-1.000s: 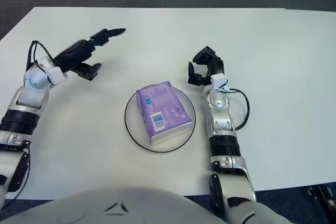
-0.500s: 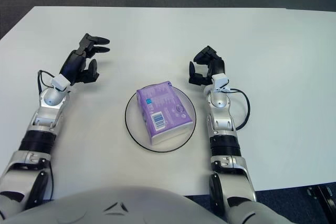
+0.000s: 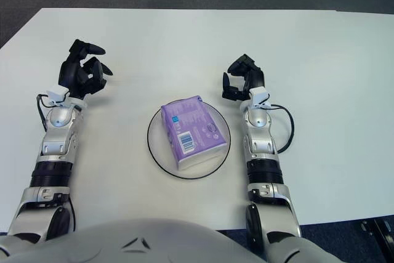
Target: Put the tissue paper into the plate.
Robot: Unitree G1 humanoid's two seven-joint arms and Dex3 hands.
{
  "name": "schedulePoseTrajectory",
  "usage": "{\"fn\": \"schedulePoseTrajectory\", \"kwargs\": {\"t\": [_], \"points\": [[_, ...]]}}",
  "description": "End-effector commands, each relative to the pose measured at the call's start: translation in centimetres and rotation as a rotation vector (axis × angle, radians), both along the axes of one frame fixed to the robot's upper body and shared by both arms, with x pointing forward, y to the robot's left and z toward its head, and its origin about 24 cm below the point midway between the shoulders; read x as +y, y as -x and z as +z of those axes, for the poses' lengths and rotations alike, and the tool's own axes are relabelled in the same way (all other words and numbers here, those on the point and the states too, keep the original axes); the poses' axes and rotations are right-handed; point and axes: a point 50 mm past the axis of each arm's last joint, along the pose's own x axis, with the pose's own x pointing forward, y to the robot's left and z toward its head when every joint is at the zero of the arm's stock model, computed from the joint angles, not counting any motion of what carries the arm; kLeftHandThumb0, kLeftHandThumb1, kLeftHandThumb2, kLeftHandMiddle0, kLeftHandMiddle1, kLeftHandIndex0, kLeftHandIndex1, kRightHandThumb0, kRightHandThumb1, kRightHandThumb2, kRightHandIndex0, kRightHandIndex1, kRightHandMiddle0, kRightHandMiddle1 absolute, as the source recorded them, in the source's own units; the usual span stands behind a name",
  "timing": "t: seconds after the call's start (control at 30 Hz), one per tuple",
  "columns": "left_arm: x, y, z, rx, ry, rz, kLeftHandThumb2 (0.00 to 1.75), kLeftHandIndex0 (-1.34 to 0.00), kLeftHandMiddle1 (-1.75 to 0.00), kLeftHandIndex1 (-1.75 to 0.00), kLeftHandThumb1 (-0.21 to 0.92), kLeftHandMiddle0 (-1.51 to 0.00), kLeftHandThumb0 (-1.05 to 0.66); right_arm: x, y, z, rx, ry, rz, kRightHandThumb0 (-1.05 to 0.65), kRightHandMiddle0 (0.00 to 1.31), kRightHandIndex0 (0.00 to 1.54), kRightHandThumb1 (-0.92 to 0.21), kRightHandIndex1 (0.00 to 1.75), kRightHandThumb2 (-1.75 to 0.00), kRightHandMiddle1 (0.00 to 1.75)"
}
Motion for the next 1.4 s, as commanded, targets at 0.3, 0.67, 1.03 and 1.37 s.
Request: {"fn": "schedulePoseTrajectory", "kwargs": {"t": [0.3,0.67,1.03,1.37], "points": [[-0.8,1.0,-3.9,0.122,0.209,-0.019,1.08,-0.47,-1.75,-1.75,0.51,-1.25,-0.42,-0.1,3.7,-6.7,0.231,-0.071,-0.035,-0.47,0.60,1.29,-0.34,1.75,-1.29,1.75],[-1.5,1.2,-4.5,0.153,0.260,-0.016,1.11,-0.49,-1.75,-1.75,0.48,-1.28,-0.43,-0.1,3.7,-6.6,0.227,-0.058,-0.038,-0.47,0.60,1.29,-0.34,1.75,-1.29,1.75],[-1.6,1.0,-5.4,0.219,0.305,-0.043,1.18,-0.53,-1.75,-1.75,0.43,-1.31,-0.44,0.0,3.7,-6.7,0.229,-0.063,-0.035,-0.48,0.60,1.30,-0.33,1.75,-1.30,1.75],[-2.0,0.9,-5.9,0.257,0.343,-0.069,1.22,-0.55,-1.75,-1.75,0.40,-1.32,-0.45,0.0,3.7,-6.7,0.228,-0.058,-0.039,-0.48,0.60,1.30,-0.33,1.75,-1.30,1.75]]}}
